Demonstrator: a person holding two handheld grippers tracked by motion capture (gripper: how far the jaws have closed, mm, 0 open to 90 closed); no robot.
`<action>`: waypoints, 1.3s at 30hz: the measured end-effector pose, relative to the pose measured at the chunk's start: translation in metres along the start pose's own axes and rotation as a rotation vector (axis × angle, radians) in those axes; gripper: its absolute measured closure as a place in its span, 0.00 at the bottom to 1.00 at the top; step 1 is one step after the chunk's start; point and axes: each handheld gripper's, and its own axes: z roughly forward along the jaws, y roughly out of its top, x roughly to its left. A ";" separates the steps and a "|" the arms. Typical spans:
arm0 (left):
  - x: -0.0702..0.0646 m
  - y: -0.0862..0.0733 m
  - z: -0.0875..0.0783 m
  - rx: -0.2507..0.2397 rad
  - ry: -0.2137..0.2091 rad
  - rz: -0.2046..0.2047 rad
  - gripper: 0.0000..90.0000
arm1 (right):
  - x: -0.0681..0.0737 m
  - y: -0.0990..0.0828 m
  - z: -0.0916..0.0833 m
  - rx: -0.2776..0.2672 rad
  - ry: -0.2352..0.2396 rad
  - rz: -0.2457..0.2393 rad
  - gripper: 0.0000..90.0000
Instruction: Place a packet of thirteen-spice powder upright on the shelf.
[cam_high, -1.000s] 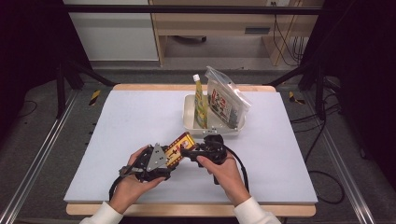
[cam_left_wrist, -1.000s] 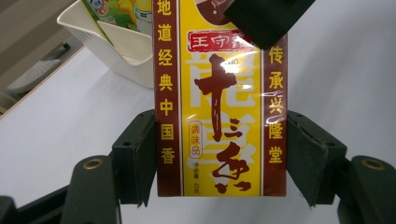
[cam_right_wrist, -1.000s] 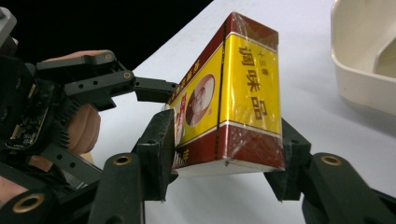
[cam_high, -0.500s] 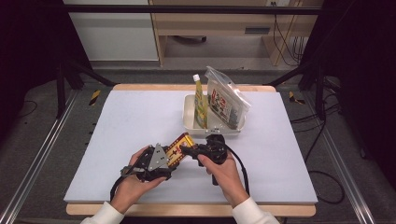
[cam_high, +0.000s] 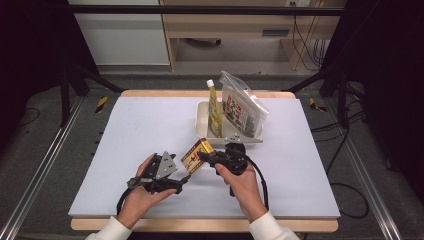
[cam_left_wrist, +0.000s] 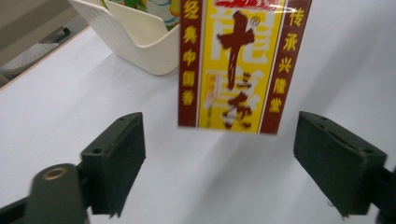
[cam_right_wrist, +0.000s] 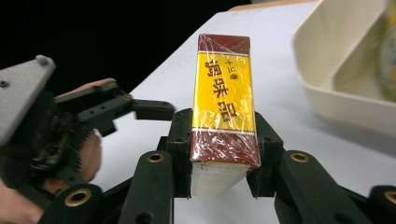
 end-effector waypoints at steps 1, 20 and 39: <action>0.003 -0.001 -0.002 0.016 0.000 0.003 0.15 | 0.000 0.001 -0.002 -0.003 -0.012 -0.002 0.75; 0.048 -0.066 -0.067 0.078 0.160 -0.209 0.11 | 0.035 0.044 -0.012 -0.112 -0.232 -0.122 0.75; 0.066 -0.077 -0.070 0.090 0.235 -0.251 0.11 | 0.049 0.095 0.026 -0.154 -0.373 -0.119 0.75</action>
